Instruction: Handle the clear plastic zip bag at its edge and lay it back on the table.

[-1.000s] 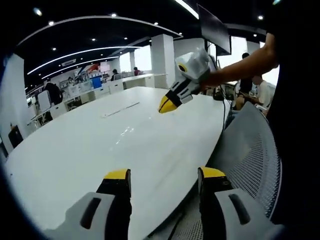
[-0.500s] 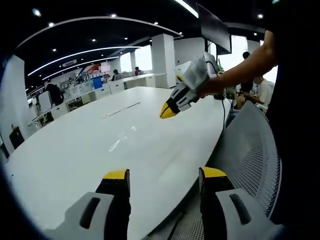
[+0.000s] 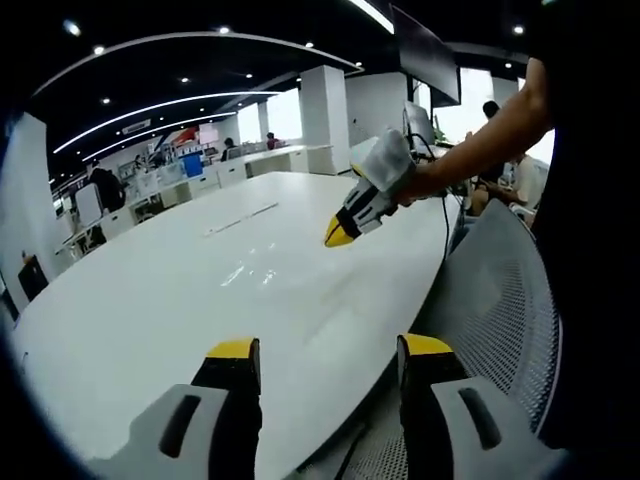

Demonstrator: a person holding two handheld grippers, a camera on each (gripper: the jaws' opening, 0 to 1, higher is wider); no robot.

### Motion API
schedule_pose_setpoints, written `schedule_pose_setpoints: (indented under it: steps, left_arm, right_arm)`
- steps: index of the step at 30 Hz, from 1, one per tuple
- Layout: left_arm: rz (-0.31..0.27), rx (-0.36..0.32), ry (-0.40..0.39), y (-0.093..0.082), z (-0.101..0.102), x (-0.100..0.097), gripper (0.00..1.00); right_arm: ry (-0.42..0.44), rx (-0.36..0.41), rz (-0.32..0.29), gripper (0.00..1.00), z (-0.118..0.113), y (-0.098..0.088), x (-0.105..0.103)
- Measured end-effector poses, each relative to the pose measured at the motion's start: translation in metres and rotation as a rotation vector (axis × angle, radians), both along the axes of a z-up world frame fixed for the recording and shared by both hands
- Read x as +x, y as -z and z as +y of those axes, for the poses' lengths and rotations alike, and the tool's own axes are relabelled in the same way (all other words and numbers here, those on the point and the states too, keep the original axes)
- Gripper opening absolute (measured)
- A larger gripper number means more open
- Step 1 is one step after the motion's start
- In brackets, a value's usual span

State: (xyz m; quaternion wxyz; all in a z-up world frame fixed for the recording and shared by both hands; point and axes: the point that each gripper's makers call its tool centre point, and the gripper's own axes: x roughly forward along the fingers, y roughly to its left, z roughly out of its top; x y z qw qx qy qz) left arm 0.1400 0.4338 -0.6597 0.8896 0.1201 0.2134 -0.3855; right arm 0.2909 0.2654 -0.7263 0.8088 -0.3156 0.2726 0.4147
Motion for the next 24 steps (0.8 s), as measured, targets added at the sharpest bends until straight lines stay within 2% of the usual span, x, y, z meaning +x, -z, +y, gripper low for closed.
schedule_pose_setpoints:
  steps: [5,6,8,15,21,24]
  left_arm:
    - [-0.001,-0.002,-0.007,-0.006,-0.009,-0.003,0.53]
    - [0.001,-0.004,-0.007,0.001,0.001,0.0,0.54]
    - [0.002,-0.002,-0.006,0.005,0.007,0.0,0.54]
    - [0.002,-0.003,-0.003,0.001,-0.001,-0.002,0.56]
    - [0.001,-0.001,-0.004,-0.003,-0.011,-0.003,0.58]
    - [-0.006,0.002,-0.007,-0.005,-0.015,-0.002,0.6]
  right_arm:
    - [-0.003,0.007,0.017,0.0,0.005,0.0,-0.005]
    - [-0.001,0.01,0.022,0.0,0.006,0.001,-0.005]
    - [0.008,0.028,0.051,0.0,0.007,0.004,-0.007]
    - [-0.004,0.024,0.081,0.0,0.009,0.015,-0.012]
    - [0.001,0.056,0.11,0.09,0.01,0.019,-0.016]
    - [0.009,0.078,0.107,0.16,0.01,0.019,-0.014]
